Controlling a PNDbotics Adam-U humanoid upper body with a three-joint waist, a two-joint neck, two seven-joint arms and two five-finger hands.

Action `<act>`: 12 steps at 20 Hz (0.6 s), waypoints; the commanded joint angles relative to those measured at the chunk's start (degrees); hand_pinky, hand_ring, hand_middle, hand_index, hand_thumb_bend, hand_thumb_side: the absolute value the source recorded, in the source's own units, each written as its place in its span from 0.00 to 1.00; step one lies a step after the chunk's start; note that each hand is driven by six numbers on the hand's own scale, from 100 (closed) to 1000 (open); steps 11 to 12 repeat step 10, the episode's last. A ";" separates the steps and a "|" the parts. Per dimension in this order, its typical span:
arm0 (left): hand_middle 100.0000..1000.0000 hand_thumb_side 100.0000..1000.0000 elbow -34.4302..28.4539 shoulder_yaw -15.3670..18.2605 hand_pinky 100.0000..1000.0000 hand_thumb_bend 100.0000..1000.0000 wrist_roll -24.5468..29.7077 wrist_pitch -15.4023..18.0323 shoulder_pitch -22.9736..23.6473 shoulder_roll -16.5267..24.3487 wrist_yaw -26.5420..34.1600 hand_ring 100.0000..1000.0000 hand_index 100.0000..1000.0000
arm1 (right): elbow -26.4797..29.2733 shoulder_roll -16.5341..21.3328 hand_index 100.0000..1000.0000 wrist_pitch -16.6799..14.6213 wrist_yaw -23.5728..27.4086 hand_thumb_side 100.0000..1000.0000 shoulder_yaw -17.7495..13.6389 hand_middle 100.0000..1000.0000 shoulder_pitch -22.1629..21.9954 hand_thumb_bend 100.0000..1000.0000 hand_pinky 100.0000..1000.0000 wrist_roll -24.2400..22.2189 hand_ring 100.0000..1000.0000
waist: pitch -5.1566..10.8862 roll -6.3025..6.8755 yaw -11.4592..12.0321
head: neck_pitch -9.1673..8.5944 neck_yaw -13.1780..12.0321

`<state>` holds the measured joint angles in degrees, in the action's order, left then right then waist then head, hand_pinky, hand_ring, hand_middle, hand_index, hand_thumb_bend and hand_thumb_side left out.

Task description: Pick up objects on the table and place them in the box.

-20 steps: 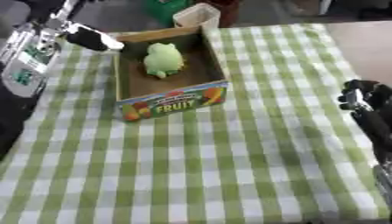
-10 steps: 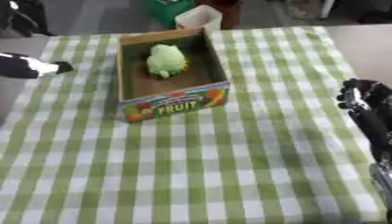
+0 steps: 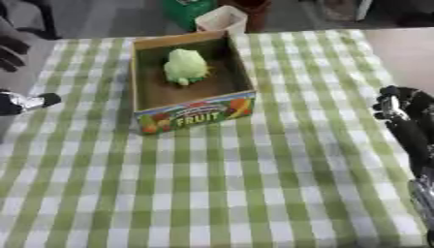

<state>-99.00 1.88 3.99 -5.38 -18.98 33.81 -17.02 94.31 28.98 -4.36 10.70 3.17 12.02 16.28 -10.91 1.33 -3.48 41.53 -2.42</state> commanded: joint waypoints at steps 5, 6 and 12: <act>0.56 0.00 -1.44 1.71 0.56 0.75 2.09 1.51 0.90 0.72 0.87 0.56 0.66 | 0.60 1.37 0.62 -0.05 -0.07 0.47 -0.74 0.51 0.29 0.00 0.57 0.29 0.58 | 0.79 -0.16 0.14 | 0.25 0.02; 0.56 0.00 -1.46 1.76 0.56 0.74 2.36 1.67 1.06 0.66 0.91 0.56 0.66 | 0.60 1.40 0.62 -0.04 -0.07 0.47 -0.74 0.51 0.27 0.00 0.57 0.29 0.58 | 0.77 -0.16 0.15 | 0.41 0.05; 0.56 0.00 -1.73 1.95 0.56 0.66 3.32 2.60 1.91 0.30 0.79 0.56 0.67 | 0.60 1.40 0.62 -0.04 -0.05 0.47 -0.77 0.51 0.21 0.00 0.57 0.34 0.58 | 0.71 -0.14 0.10 | 0.47 0.15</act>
